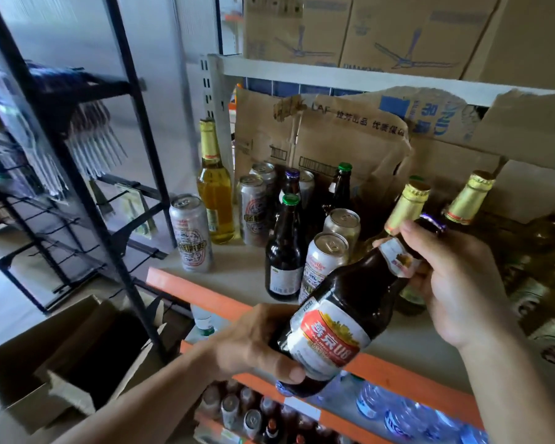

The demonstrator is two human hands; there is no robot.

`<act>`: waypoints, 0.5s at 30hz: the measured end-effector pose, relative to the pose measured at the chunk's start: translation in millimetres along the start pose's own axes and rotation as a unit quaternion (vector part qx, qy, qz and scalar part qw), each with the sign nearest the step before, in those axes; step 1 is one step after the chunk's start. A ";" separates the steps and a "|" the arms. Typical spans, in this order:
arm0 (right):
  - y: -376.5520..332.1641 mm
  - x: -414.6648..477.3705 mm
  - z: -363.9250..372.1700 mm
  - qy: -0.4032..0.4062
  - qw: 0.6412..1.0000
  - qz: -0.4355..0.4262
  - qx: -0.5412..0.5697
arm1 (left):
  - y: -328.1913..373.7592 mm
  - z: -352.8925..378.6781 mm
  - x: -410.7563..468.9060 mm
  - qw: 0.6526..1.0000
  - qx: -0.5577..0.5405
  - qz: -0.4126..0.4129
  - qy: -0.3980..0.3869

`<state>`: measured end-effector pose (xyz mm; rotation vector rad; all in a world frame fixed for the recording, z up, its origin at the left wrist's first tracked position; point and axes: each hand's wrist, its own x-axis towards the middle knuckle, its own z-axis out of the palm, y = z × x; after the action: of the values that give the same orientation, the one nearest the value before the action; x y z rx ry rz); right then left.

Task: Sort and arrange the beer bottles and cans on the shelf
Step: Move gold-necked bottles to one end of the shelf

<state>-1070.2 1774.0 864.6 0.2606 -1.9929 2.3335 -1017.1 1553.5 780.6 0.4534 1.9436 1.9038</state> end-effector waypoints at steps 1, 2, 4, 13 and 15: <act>0.0 0.8 7.3 -0.013 1.000 -0.007 -0.004 | -0.2 -5.5 -4.3 1.000 0.001 0.000 0.006; 0.5 2.1 14.4 -0.025 1.000 -0.009 -0.007 | -0.5 -11.2 -8.5 1.000 0.001 -0.002 0.012; 3.4 6.4 27.1 -0.039 0.999 -0.008 -0.015 | -2.2 -22.2 -17.4 1.000 -0.008 -0.007 0.019; 21.8 32.1 87.8 -0.079 0.993 0.023 -0.083 | -27.4 -79.9 -50.9 0.994 -0.017 -0.022 0.108; 25.4 35.7 104.2 -0.059 0.994 0.018 -0.090 | -34.6 -90.9 -54.2 0.992 -0.019 -0.019 0.127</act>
<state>-1100.1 1665.0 861.4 0.3613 -2.2642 2.1878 -1012.3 1446.7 749.3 0.1674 2.0498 2.0529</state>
